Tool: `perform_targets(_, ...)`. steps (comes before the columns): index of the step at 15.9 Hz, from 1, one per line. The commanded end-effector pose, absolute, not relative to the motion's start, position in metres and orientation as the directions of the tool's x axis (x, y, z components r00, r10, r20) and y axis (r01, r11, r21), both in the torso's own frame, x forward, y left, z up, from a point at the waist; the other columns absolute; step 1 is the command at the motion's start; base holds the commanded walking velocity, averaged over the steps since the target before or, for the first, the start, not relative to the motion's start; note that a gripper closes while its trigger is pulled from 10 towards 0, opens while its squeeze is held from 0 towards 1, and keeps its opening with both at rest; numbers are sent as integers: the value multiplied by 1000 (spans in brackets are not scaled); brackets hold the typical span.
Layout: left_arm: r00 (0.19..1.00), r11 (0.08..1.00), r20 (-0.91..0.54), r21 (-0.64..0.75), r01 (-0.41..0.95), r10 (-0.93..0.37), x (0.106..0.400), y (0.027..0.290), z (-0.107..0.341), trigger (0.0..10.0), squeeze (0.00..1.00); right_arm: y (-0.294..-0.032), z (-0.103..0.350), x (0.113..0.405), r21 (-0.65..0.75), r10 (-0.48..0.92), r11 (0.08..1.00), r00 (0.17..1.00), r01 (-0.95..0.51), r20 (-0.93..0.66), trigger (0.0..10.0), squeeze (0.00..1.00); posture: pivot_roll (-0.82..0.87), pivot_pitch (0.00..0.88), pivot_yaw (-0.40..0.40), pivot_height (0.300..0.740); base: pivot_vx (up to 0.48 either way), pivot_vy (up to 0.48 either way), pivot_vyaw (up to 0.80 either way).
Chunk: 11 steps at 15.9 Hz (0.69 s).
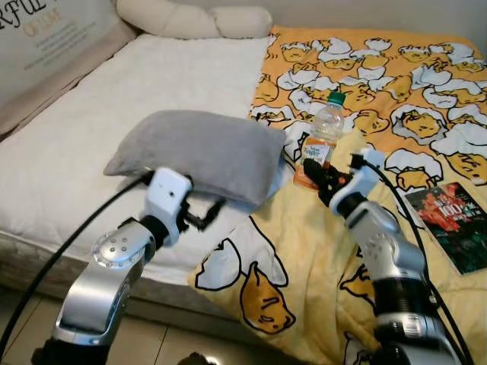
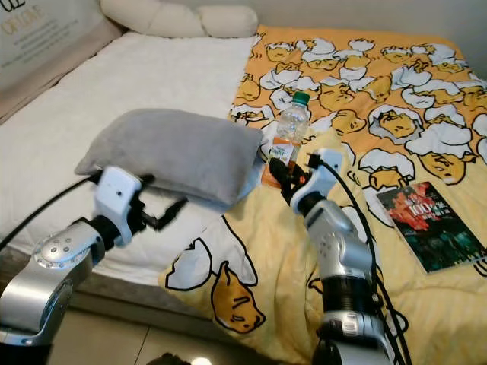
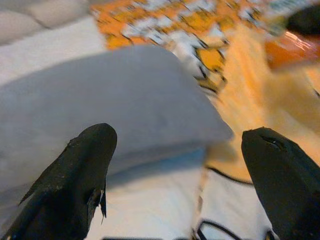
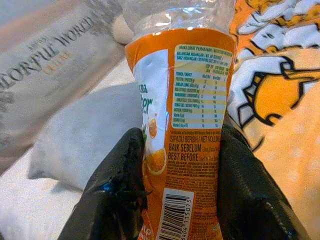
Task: Clean up the room
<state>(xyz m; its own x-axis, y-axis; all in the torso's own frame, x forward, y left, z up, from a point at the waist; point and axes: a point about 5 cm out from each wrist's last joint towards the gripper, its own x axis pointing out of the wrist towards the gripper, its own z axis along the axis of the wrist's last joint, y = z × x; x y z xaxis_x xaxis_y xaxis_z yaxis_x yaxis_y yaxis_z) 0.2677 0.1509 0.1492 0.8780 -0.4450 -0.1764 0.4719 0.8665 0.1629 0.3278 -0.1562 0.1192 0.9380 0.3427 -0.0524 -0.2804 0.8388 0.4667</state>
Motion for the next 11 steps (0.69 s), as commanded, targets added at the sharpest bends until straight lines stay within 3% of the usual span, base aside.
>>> perform_targets(1,922,907,-146,181,380,-358,268,160,152,10000,0,-144,136,321,479,400,797,916,-368,38,10000,0,40,0,64,740,0,0,800)
perform_targets(6,983,968,-108,191,166,-147,265,171,149,10000,0,-126,138,296,439,481,781,876,-443,29,10000,0,20,0,73,740,0,0,800)
perform_targets(11,988,967,-117,223,120,-96,267,172,147,10000,0,-113,134,285,344,502,821,864,-456,-52,10000,0,18,0,71,740,0,0,800)
